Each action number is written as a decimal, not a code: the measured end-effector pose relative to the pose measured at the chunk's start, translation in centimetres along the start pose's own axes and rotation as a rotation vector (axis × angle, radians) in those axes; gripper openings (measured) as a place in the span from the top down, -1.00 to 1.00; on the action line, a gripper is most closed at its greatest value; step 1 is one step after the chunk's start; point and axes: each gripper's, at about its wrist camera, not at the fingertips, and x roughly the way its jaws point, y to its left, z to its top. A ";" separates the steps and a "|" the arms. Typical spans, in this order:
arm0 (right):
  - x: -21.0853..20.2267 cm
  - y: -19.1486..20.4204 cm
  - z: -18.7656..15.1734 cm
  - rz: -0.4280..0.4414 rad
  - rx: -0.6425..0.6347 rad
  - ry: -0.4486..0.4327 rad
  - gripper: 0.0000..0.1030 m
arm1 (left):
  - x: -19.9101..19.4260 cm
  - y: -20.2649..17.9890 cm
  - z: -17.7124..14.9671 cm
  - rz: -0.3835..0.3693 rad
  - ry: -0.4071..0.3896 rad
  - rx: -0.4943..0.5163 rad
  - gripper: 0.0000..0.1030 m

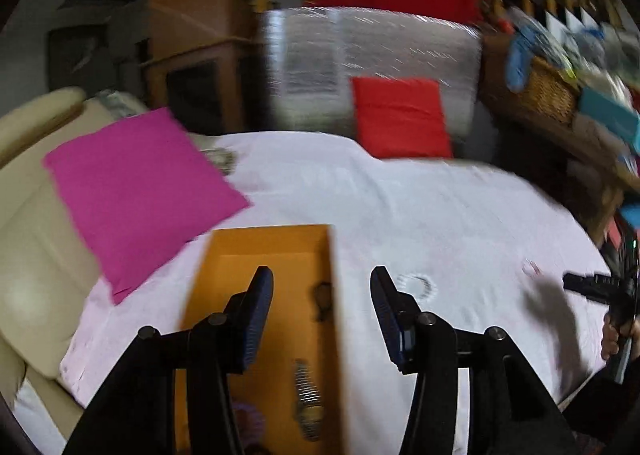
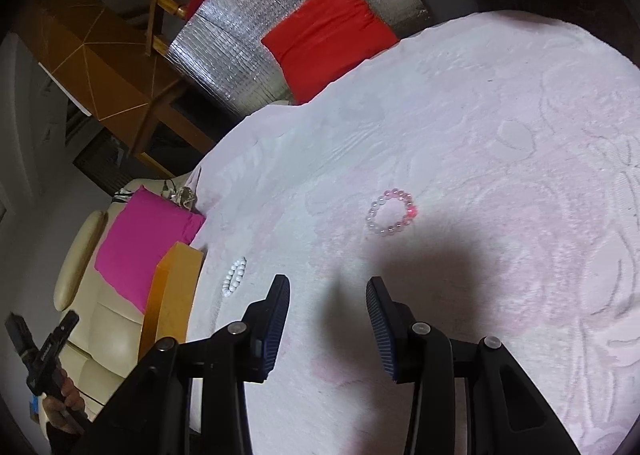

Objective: Organize jewelry
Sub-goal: 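Move both open tools back over the table toward the white and pink bracelets, then grasp the white bead bracelet with the left tool while the right tool grasps the pink bead bracelet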

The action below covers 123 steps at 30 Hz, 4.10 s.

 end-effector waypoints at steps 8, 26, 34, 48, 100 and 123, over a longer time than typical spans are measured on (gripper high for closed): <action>-3.4 -1.0 0.6 0.015 -0.057 -0.082 0.15 | 2.8 -14.9 4.7 -0.152 -0.036 0.137 0.00; -11.6 -2.2 1.5 -0.006 -0.036 -0.354 0.15 | -0.3 -25.2 6.0 -0.272 -0.095 0.161 -0.38; -7.0 1.3 0.8 -0.065 -0.135 -0.235 0.15 | 5.9 -21.0 2.6 -0.109 0.008 0.138 -0.40; -0.5 4.0 -0.1 -0.131 -0.166 -0.113 0.15 | 11.6 -16.8 -0.2 -0.028 0.032 0.141 -0.40; 3.6 1.7 1.1 -0.214 -0.065 -0.047 0.15 | 18.0 -12.2 -2.4 0.093 0.179 0.121 -0.40; 5.3 0.4 2.7 -0.248 -0.043 -0.016 0.15 | 19.5 -9.9 -2.8 0.096 0.250 0.062 -0.40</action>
